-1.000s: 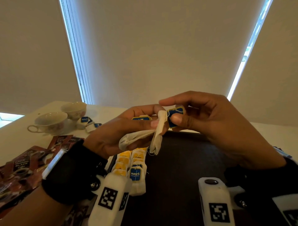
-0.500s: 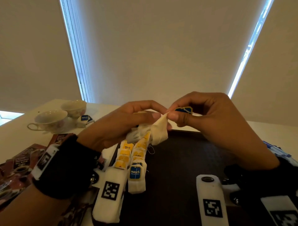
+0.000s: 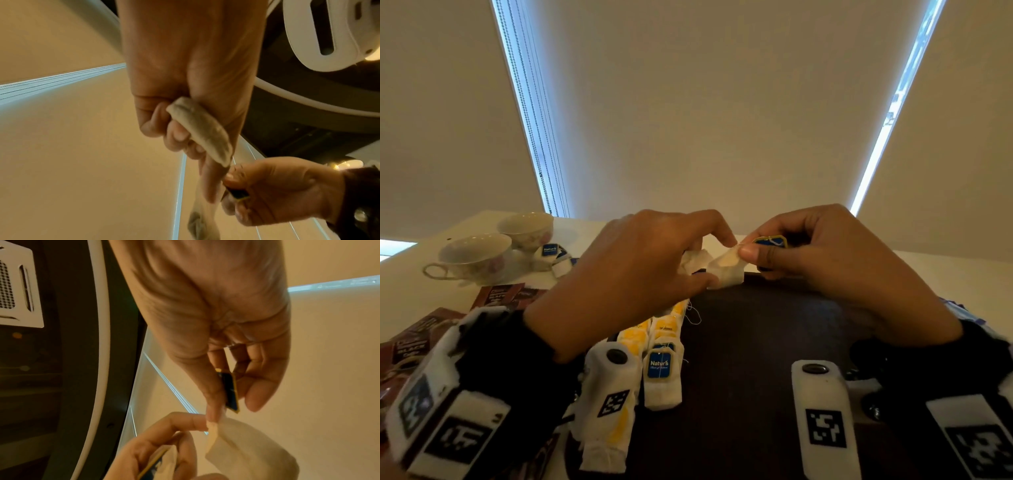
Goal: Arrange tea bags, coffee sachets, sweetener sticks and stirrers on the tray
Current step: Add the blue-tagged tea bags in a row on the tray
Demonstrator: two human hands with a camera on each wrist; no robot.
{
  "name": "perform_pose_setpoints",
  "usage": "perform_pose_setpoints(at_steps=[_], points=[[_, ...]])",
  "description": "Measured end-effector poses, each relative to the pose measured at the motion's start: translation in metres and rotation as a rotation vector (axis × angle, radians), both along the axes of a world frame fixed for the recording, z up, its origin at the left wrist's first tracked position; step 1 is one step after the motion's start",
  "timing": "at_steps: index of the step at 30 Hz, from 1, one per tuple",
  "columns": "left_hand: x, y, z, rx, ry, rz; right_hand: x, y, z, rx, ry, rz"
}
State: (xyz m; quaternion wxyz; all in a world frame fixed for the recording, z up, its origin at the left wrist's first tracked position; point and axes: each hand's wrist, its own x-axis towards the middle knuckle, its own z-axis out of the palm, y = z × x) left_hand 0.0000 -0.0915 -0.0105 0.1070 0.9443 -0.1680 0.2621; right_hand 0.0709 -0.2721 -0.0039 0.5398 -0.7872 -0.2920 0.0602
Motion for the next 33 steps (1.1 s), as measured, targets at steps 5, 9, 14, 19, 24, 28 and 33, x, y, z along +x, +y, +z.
perform_pose_setpoints(at_steps=[5,9,14,19,24,28,33], points=[[0.006,0.0,-0.007,0.01,-0.103,-0.084,-0.002,0.003,0.0,0.043,0.1,0.004],[0.009,0.002,-0.009,-0.061,-0.117,-0.08,-0.002,0.003,0.0,0.075,0.126,0.0],[0.018,0.004,-0.013,-0.411,0.08,-0.11,-0.004,-0.001,0.006,0.074,0.082,-0.034],[0.022,0.005,-0.014,-0.674,0.166,-0.149,-0.005,-0.002,0.008,0.054,0.064,-0.059],[0.019,0.002,-0.013,-0.743,0.201,-0.176,-0.009,-0.002,0.01,0.083,0.108,0.025],[0.018,-0.002,-0.013,-0.743,0.188,-0.192,-0.012,-0.001,0.01,0.088,0.083,0.038],[0.016,-0.004,-0.012,-0.741,0.165,-0.22,-0.01,0.005,0.004,0.081,0.055,-0.019]])
